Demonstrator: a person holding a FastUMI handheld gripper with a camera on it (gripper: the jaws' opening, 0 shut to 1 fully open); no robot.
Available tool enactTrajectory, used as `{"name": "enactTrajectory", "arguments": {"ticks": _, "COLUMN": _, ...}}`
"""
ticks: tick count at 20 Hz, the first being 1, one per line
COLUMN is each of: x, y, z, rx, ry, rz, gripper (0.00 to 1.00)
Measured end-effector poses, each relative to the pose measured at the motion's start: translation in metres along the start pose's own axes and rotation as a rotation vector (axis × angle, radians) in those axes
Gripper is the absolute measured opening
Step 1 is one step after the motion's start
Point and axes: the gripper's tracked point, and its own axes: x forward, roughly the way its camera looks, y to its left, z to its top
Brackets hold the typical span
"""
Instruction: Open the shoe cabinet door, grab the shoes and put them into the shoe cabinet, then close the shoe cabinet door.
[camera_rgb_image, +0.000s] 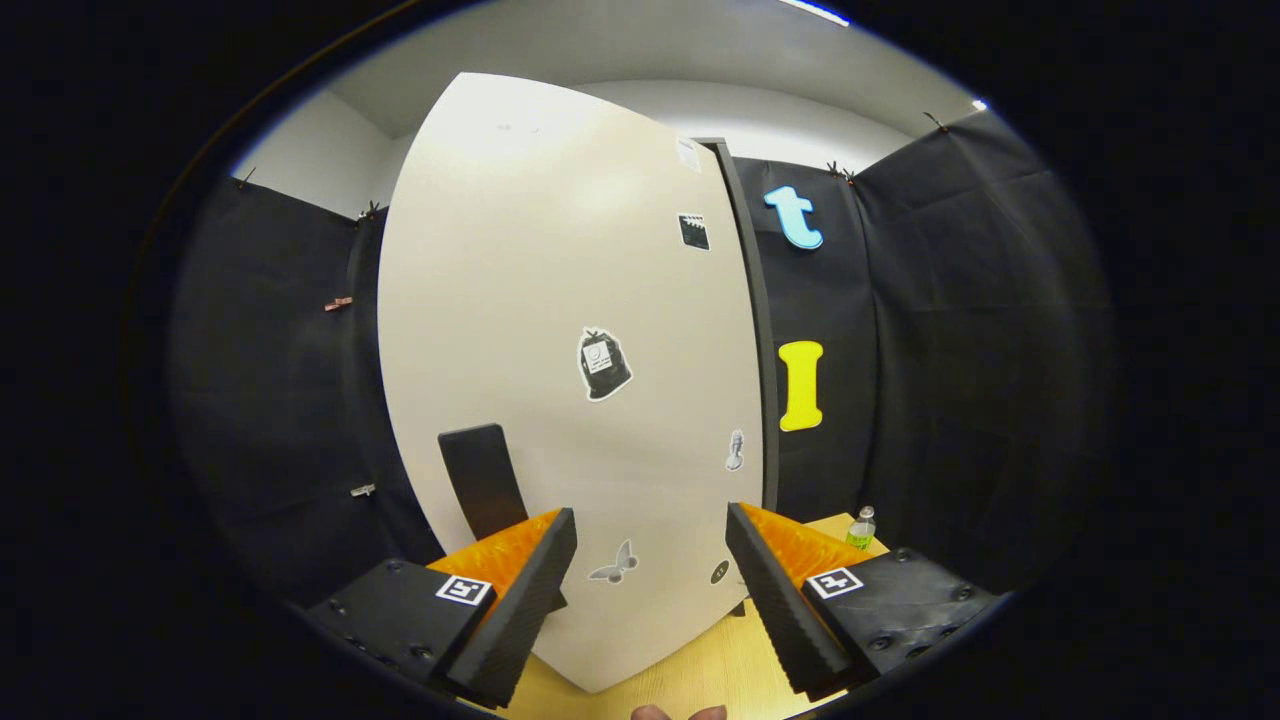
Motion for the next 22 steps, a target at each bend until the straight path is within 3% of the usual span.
{"name": "enactTrajectory", "arguments": {"ticks": 22, "x": 0.0008, "y": -0.0012, "z": 0.0027, "rx": -0.052, "ry": -0.03, "rz": -0.039, "gripper": 0.98}}
